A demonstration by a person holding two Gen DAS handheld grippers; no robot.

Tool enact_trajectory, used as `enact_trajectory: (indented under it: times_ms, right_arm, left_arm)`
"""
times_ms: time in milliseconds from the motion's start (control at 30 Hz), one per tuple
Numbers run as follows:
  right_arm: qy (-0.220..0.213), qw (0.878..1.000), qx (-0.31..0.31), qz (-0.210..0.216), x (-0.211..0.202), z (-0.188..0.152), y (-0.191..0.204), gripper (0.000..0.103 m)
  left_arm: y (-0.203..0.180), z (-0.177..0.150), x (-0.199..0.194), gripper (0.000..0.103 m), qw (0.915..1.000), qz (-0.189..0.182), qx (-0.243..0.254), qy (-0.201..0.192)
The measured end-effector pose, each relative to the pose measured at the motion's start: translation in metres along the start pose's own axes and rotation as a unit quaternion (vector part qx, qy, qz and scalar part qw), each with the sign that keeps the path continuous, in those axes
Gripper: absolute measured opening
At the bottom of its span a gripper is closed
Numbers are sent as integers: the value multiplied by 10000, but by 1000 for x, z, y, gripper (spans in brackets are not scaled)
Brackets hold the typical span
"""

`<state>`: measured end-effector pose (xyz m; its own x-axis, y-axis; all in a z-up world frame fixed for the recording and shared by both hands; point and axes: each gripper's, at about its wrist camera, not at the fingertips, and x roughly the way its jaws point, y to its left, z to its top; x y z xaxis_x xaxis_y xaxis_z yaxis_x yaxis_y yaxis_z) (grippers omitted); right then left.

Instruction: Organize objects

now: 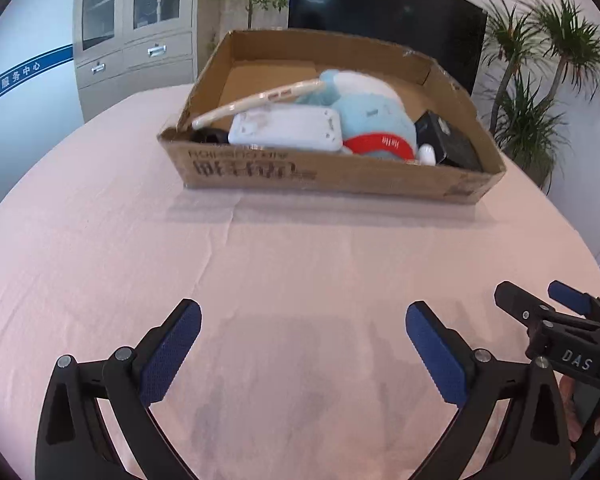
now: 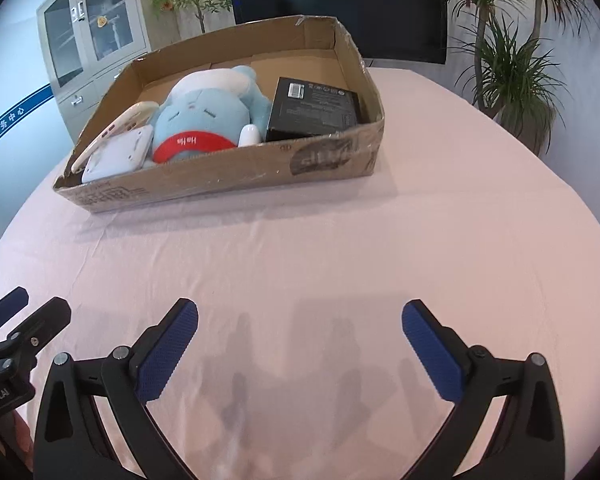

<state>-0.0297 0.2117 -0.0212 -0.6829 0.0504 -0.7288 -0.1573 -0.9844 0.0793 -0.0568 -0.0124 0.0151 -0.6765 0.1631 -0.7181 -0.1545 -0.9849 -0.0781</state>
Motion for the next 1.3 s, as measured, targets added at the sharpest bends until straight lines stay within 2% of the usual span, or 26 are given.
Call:
enact_trajectory:
  times_ms: [100,233,333,400,467,600,1300]
  right_arm:
    - [249,9996,-138,58,9,-6,8,102]
    - [475,9984,-274,101,17,-16,14,102]
    - [669,9974,-131,225,23,-23,13,102]
    - [551,9983,-103,127,23,-27,13,102]
    - [441,9989,-154,-9,22,-32,14,102]
    - [573,9969,-453,-300,25,-33,22,102]
    - [573,9969,-458,-287,19,-39,19,102]
  left_arm:
    - [0,-11,14,103,9997,78,26,245]
    - [3,-20,16,103,9994,226,-60,245]
    - [-1,-30,23,103,9989,192,39,435]
    - [-1,-35,31,103,9979,155,49,635]
    - [-3,-36,33,103,9973,251,113,677]
    - [-4,-36,33,103,9971,267,105,707]
    - [-2,-33,35,103,9971,267,105,712]
